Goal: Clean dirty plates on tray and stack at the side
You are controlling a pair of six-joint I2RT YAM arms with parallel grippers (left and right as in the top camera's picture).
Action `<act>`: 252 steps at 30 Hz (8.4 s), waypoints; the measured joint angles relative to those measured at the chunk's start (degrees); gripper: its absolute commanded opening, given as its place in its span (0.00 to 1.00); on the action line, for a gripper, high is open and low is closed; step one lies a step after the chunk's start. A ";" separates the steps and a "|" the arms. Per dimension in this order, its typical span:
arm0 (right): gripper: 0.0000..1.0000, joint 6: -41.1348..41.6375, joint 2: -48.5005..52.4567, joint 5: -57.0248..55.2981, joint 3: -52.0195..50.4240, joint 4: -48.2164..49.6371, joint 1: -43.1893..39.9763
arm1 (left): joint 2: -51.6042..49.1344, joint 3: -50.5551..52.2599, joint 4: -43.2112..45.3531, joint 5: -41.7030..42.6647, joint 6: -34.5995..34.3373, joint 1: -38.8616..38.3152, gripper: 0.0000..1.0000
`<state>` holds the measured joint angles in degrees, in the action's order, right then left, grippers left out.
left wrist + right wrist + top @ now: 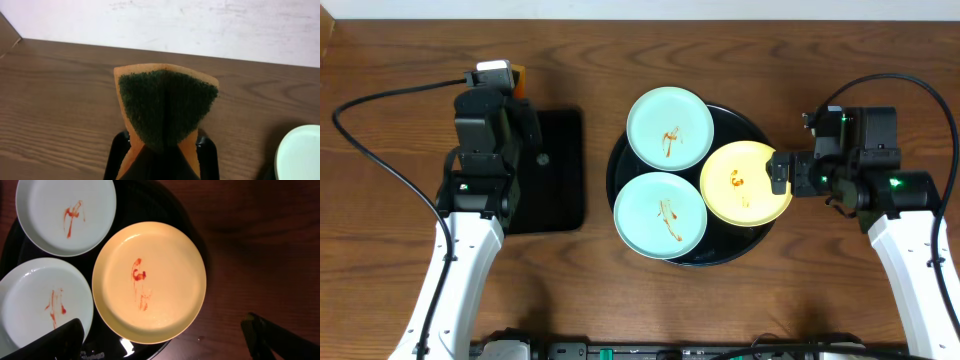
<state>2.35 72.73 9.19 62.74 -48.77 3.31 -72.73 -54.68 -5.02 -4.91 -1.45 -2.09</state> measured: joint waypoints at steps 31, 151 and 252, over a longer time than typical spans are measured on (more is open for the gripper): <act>0.99 0.00 0.00 -0.02 0.00 -0.04 0.00 | -20.17 0.00 -21.97 7.37 -9.33 0.00 0.08; 0.01 21.84 29.11 6.80 -3.93 12.20 23.52 | -12.90 -1.33 -27.61 5.66 -31.04 -26.01 0.08; 0.28 28.68 21.46 -7.04 -3.69 11.15 22.36 | -23.54 -1.18 -9.05 22.49 -56.96 -38.23 0.08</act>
<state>31.03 94.19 2.15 59.05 -37.63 25.67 -96.27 -55.86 -14.06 17.58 -58.41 -40.32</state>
